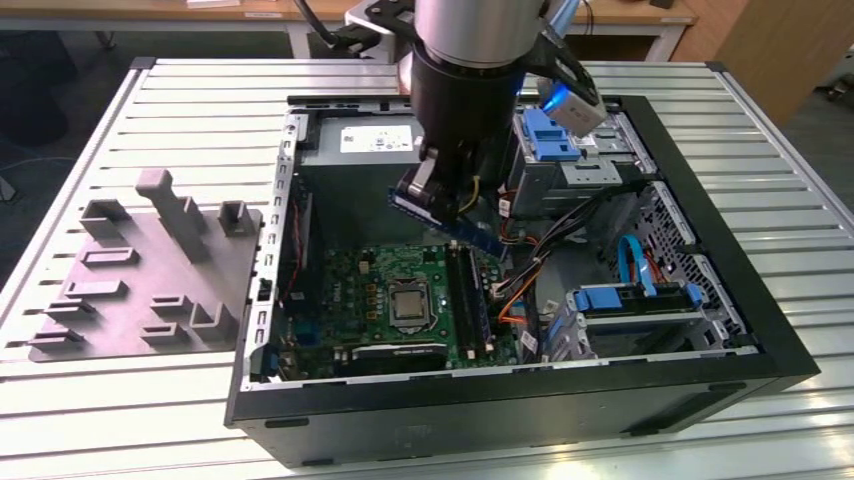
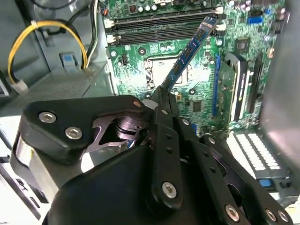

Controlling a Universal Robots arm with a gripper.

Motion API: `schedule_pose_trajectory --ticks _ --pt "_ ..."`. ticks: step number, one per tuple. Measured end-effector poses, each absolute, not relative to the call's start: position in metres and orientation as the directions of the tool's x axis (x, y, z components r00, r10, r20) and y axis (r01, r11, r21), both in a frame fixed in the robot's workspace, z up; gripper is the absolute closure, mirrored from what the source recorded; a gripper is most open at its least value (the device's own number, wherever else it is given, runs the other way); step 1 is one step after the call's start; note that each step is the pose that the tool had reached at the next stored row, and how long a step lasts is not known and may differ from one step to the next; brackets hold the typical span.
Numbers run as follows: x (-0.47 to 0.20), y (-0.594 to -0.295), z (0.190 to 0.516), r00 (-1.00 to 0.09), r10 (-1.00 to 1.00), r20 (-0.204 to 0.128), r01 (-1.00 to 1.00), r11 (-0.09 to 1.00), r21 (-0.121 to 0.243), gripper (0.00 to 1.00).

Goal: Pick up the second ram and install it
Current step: 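Insert the second ram into the second slot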

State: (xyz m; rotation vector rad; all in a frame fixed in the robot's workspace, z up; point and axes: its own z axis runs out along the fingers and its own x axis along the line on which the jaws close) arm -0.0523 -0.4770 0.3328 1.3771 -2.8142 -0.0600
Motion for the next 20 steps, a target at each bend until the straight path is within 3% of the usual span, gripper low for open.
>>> schedule_pose_trajectory --ticks 20 --pt "-0.0523 -0.477 0.3291 -0.854 -0.52 -0.01 -0.52 0.854 0.038 0.89"
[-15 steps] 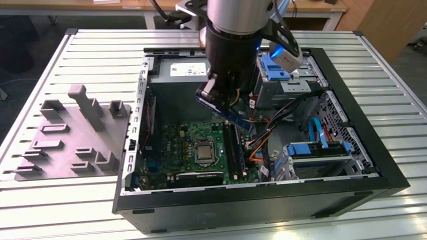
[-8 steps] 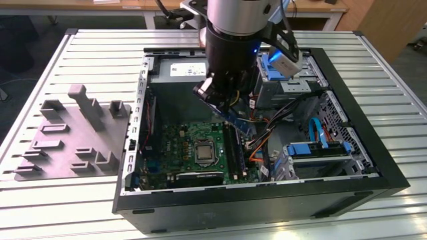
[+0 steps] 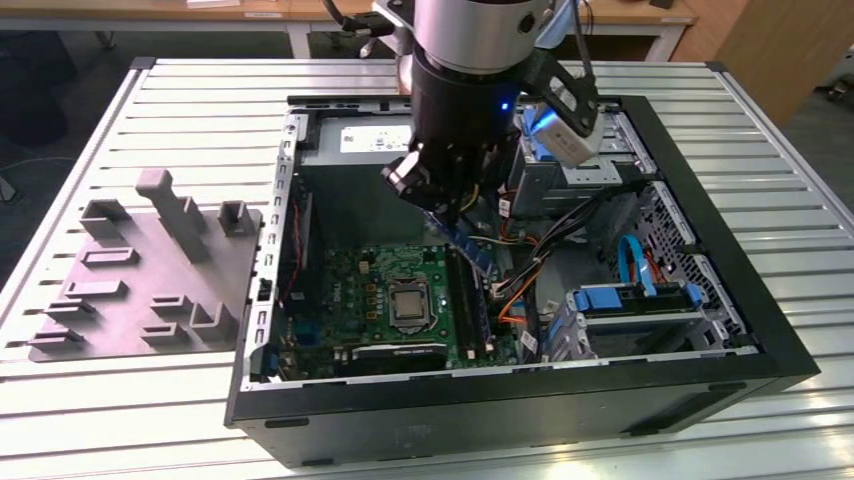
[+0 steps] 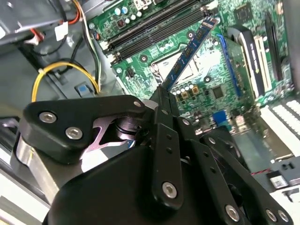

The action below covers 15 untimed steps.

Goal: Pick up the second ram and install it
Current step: 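Insert the second ram into the second slot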

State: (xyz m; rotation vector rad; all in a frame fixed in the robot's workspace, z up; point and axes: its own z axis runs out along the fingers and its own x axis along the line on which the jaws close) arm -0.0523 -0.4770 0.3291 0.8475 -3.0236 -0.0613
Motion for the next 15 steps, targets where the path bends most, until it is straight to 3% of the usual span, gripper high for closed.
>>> schedule_pose_trajectory --ticks 15 --pt "-0.0523 -0.477 0.326 -0.963 -0.27 -0.01 -0.27 0.962 0.038 0.89"
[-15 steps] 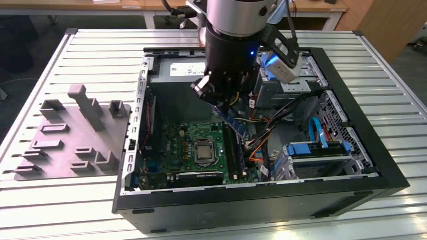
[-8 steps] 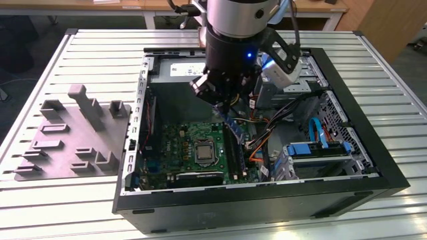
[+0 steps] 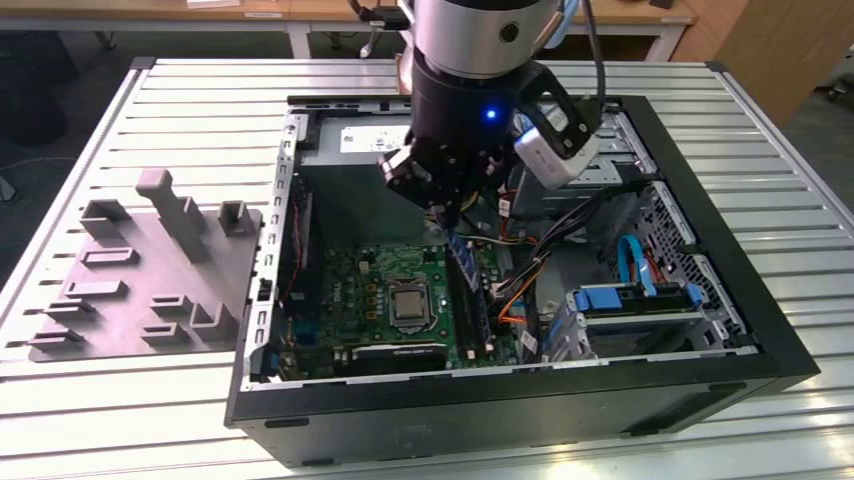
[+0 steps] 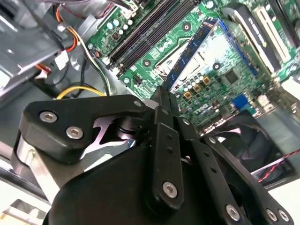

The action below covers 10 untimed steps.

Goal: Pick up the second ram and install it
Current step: 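Insert the second ram into the second slot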

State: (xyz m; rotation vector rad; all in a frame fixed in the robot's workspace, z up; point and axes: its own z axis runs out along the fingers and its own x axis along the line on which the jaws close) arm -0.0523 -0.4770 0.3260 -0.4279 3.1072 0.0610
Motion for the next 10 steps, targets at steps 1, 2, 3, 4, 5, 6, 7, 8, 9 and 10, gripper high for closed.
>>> schedule_pose_trajectory --ticks 1,2,3,4,5,6,7,8,9,10 --pt "-0.0523 -0.477 0.3258 -0.968 -0.253 -0.01 -0.253 0.967 0.038 0.89" --pt "-0.0523 -0.477 0.3256 -0.972 -0.234 -0.01 -0.234 0.971 0.038 0.89" --pt "-0.0523 -0.477 0.3253 -0.976 -0.217 -0.01 -0.217 0.975 0.038 0.89" --pt "-0.0523 -0.477 0.3251 -0.98 -0.199 -0.01 -0.199 0.979 0.038 0.89" --pt "-0.0523 -0.477 0.3249 -0.983 -0.181 -0.01 -0.182 0.983 0.038 0.89" --pt "-0.0523 -0.477 0.3247 -0.986 -0.164 -0.01 -0.164 0.986 0.038 0.89" --pt "-0.0523 -0.477 0.3245 -0.989 -0.146 -0.01 -0.146 0.989 0.038 0.89" --pt "-0.0523 -0.477 0.3242 -0.992 -0.128 -0.01 -0.128 0.991 0.038 0.89" --pt "-0.0523 -0.477 0.3239 -0.994 -0.109 -0.01 -0.109 0.993 0.038 0.89" --pt "-0.0523 -0.477 0.3237 -0.996 -0.091 -0.01 -0.091 0.995 0.038 0.89"
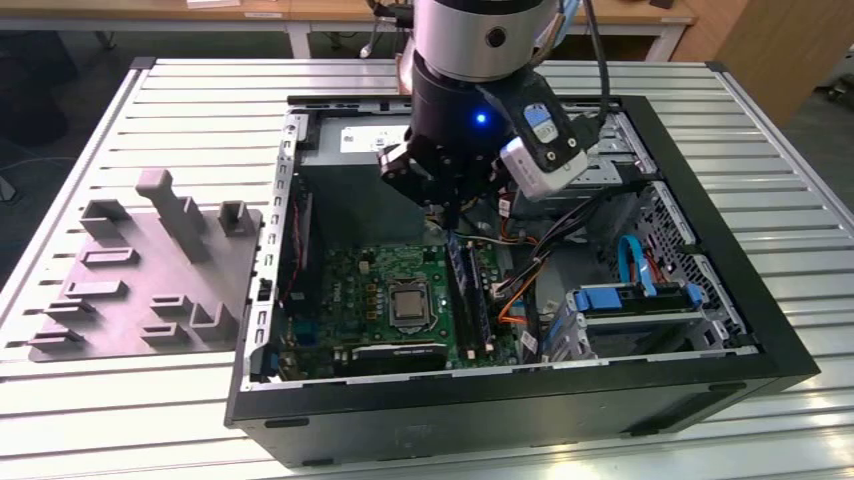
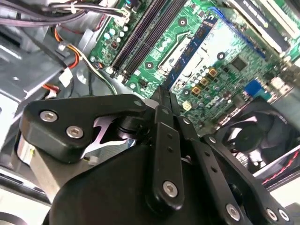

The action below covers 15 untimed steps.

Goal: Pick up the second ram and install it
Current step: 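Insert the second ram into the second slot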

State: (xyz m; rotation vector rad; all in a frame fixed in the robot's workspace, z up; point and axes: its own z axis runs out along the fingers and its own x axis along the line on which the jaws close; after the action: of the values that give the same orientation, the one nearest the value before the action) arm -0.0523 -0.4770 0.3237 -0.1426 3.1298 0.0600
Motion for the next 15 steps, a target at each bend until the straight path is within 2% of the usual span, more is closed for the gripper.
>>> schedule_pose_trajectory --ticks 5,15 --pt "-0.0523 -0.477 0.3227 -1.0 -0.015 -0.01 -0.015 0.999 0.038 0.89" --pt "-0.0521 -0.477 0.3205 -0.999 -0.04 -0.014 -0.04 0.998 0.038 0.89"
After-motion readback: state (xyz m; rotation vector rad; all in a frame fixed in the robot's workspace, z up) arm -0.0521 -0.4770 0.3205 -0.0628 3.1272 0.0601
